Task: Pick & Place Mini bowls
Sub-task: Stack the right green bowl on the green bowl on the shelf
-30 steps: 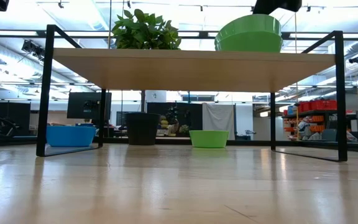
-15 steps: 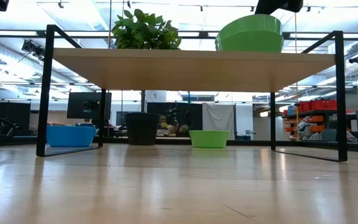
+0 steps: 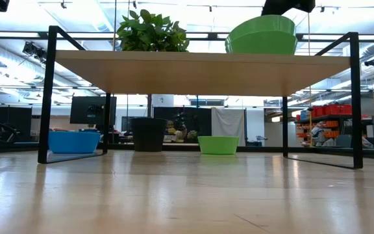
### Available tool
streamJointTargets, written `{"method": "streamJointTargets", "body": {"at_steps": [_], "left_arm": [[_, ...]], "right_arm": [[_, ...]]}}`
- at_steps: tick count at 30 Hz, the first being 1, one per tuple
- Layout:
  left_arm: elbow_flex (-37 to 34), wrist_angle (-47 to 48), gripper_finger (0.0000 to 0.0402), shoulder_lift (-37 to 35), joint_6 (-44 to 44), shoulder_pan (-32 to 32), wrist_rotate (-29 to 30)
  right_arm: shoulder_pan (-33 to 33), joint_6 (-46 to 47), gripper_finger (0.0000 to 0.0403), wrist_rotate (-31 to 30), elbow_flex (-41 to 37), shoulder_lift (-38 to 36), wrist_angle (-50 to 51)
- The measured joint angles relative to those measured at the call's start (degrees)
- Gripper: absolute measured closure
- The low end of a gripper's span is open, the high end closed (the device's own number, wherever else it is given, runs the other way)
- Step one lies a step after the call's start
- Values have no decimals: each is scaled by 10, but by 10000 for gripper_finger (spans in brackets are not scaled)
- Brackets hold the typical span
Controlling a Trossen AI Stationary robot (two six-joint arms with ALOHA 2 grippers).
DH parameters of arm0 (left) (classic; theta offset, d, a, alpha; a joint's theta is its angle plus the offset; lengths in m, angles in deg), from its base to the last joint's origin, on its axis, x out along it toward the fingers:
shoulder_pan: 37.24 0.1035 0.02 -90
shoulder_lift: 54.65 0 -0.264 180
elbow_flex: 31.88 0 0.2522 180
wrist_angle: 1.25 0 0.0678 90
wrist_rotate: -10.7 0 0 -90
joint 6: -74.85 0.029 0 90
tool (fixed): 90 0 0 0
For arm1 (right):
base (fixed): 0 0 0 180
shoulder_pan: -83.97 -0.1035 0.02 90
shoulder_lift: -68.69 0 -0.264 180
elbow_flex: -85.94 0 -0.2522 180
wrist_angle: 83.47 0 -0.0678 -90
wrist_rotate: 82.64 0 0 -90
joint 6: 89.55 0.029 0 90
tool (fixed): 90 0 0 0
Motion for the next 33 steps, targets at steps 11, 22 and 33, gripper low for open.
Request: {"method": "streamJointTargets", "body": {"at_steps": [11,22,33], "left_arm": [[0,0,378,0,0,0,0],[0,0,378,0,0,0,0],[0,0,378,0,0,0,0]], "right_arm": [[-42,56,403,-54,0,0,3],[-49,71,403,-17,0,1,5],[-47,69,403,18,-1,9,6]]}}
